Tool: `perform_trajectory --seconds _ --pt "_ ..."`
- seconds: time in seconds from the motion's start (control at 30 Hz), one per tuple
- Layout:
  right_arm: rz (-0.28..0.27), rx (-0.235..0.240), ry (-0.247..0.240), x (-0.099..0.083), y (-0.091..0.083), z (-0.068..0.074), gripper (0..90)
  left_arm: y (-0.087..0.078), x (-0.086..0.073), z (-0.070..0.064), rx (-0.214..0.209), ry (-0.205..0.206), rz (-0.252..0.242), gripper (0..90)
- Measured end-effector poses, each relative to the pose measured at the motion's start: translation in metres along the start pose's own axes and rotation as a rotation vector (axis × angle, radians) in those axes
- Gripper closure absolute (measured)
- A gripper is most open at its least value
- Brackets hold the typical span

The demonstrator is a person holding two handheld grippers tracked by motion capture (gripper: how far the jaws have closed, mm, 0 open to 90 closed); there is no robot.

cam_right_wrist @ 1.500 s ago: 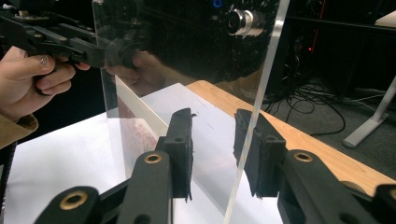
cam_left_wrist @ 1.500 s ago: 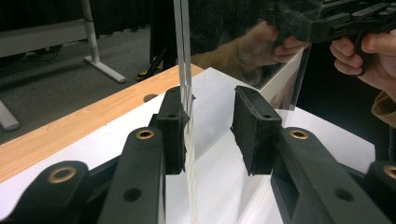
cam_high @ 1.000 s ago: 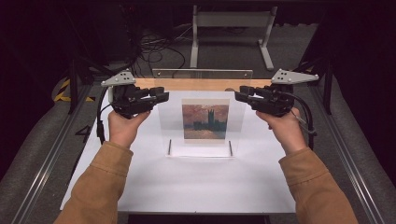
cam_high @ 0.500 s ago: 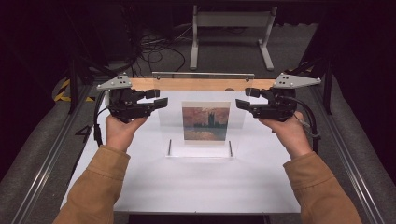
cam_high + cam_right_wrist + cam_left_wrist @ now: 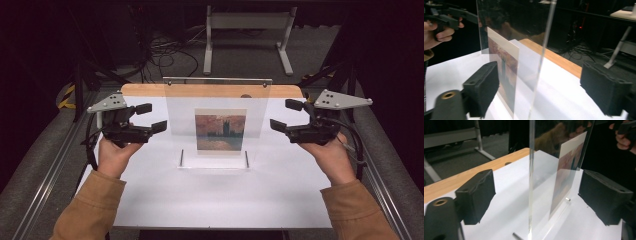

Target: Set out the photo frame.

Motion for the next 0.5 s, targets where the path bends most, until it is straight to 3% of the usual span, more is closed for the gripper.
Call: perform_trajectory --seconds 0.13,0.3,0.4,0.47,0.5 --pt "0.015 -0.031 0.015 -0.007 -0.016 -0.005 6.4 -0.016 -0.008 0.002 0.025 -0.010 0.007 10.1" --pt "0.032 -0.051 0.042 -0.019 -0.029 -0.010 3.8 -0.026 -0.019 0.004 0.054 0.013 0.026 7.9" --pt "0.040 -0.053 0.052 -0.025 -0.034 -0.012 3.3 -0.031 -0.026 0.006 0.049 0.020 0.037 7.4" --pt "0.040 -0.057 0.061 -0.030 -0.037 -0.014 2.8 -0.035 -0.034 0.007 0.045 -0.002 0.023 6.9" --pt "0.040 -0.059 0.070 -0.033 -0.039 -0.015 2.6 -0.037 -0.037 0.009 0.048 0.010 0.024 6.6"
Point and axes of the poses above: each handheld gripper's, and its own axes: y roughly forward along the jaws, x roughly out of its top, z roughly to its left, the point moved 2 cm from there along y, roughly forward along the jaws, and after that the axes turned 5 degrees about -z, right-handed, at the moved point
